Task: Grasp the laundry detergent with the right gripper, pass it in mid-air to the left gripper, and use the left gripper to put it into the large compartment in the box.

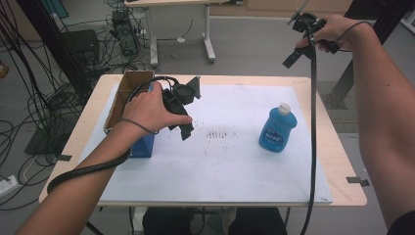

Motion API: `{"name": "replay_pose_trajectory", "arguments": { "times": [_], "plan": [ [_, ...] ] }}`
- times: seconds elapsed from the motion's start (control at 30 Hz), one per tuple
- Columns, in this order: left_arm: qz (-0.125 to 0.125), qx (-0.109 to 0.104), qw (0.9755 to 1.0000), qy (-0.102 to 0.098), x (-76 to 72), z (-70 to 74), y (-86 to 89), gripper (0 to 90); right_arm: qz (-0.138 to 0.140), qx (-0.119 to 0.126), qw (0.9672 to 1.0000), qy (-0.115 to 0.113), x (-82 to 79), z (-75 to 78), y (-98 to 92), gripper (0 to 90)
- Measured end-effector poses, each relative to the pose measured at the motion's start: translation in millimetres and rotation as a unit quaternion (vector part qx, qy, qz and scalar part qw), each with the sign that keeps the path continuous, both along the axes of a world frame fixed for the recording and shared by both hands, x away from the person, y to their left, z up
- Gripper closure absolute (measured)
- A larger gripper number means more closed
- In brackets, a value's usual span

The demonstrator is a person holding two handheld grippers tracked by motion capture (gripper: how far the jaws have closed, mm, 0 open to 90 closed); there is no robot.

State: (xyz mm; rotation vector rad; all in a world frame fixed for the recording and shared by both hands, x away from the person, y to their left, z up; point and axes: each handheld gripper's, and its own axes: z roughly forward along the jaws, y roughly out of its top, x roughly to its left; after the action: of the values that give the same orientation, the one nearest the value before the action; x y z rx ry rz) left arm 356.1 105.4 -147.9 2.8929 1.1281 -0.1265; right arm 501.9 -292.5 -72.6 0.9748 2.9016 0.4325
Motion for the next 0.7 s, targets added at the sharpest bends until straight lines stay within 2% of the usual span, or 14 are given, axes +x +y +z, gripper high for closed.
{"name": "replay_pose_trajectory", "arguments": {
  "times": [0.03, 0.1, 0.23, 0.43, 0.7],
  "plan": [
    [0.002, 0.004, 1.0000, -0.006, -1.8, 0.1, -1.5, 7.2, 0.000, -0.001, 1.0000, -0.001, -0.4, 0.9, 0.5, 7.5],
    [0.003, 0.007, 1.0000, -0.005, -1.4, 0.5, -2.5, 8.0, 0.001, -0.003, 1.0000, -0.001, -0.3, 1.5, 0.7, 7.6],
    [0.003, 0.001, 1.0000, -0.001, -0.2, -0.5, -1.2, 7.3, 0.007, -0.001, 1.0000, -0.004, -1.0, 1.0, -1.4, 7.6],
    [0.003, -0.001, 1.0000, -0.002, -1.8, -2.7, -1.3, 7.4, 0.000, -0.001, 1.0000, 0.000, -3.1, 0.2, -4.3, 7.5],
    [-0.001, 0.002, 1.0000, 0.008, -1.0, -9.2, -5.6, 7.4, 0.001, -0.006, 1.0000, -0.005, -10.0, 2.6, -10.7, 7.4]
  ]
}}
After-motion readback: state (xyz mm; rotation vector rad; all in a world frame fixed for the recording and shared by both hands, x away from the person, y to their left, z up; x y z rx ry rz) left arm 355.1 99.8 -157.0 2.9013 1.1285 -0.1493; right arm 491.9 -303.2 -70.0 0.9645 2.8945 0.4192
